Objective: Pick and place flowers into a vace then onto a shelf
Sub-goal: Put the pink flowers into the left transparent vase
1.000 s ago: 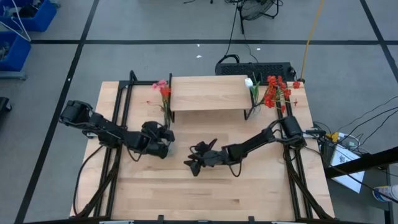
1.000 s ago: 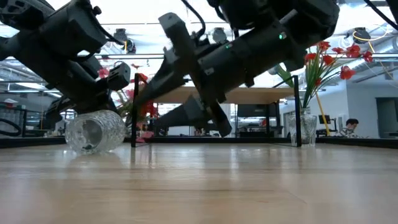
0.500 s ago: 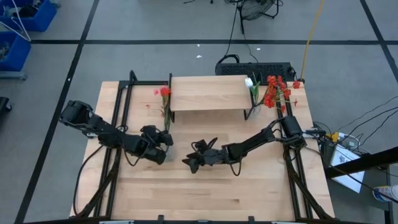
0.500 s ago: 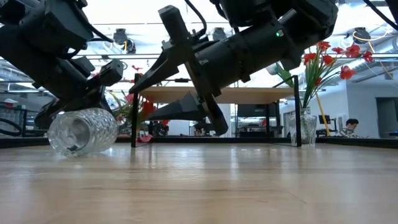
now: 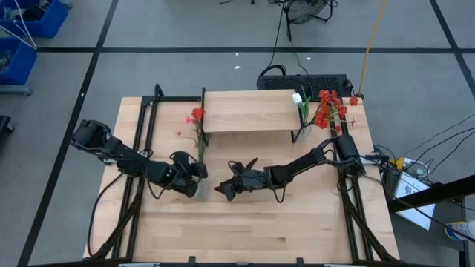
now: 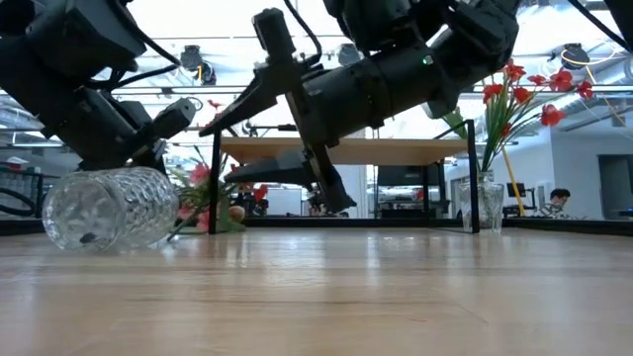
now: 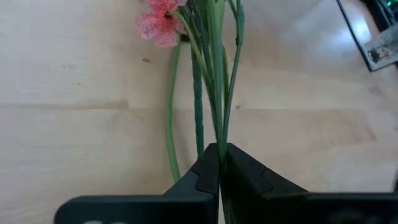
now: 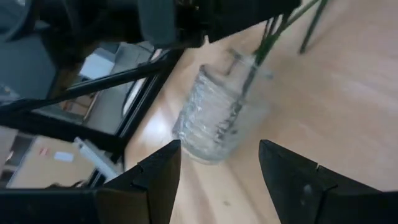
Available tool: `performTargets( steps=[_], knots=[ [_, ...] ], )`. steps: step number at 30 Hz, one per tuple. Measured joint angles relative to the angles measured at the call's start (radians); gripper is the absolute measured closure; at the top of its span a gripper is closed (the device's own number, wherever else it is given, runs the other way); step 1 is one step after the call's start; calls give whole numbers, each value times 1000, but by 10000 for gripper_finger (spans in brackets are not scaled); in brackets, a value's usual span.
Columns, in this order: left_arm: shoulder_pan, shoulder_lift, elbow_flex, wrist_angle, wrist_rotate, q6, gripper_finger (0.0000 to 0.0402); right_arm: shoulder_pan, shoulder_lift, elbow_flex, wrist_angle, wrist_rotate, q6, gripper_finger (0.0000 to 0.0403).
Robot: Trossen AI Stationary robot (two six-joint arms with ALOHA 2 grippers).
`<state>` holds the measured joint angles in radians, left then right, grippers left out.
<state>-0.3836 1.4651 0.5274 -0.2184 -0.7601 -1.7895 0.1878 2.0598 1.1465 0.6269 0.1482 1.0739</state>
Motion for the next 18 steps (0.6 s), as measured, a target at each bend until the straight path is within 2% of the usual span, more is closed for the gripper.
performTargets(
  steps=[3, 6, 18],
  knots=[
    [-1, 0, 0, 4, 7, 1, 393, -28, 1, 0, -10, -1, 35, 195],
    [0, 0, 0, 8, 25, 0, 394, -47, 1, 0, 24, -65, 56, 195],
    [21, -46, -1, 2, 10, -20, 316, -51, 1, 0, 11, -98, 70, 195]
  ],
)
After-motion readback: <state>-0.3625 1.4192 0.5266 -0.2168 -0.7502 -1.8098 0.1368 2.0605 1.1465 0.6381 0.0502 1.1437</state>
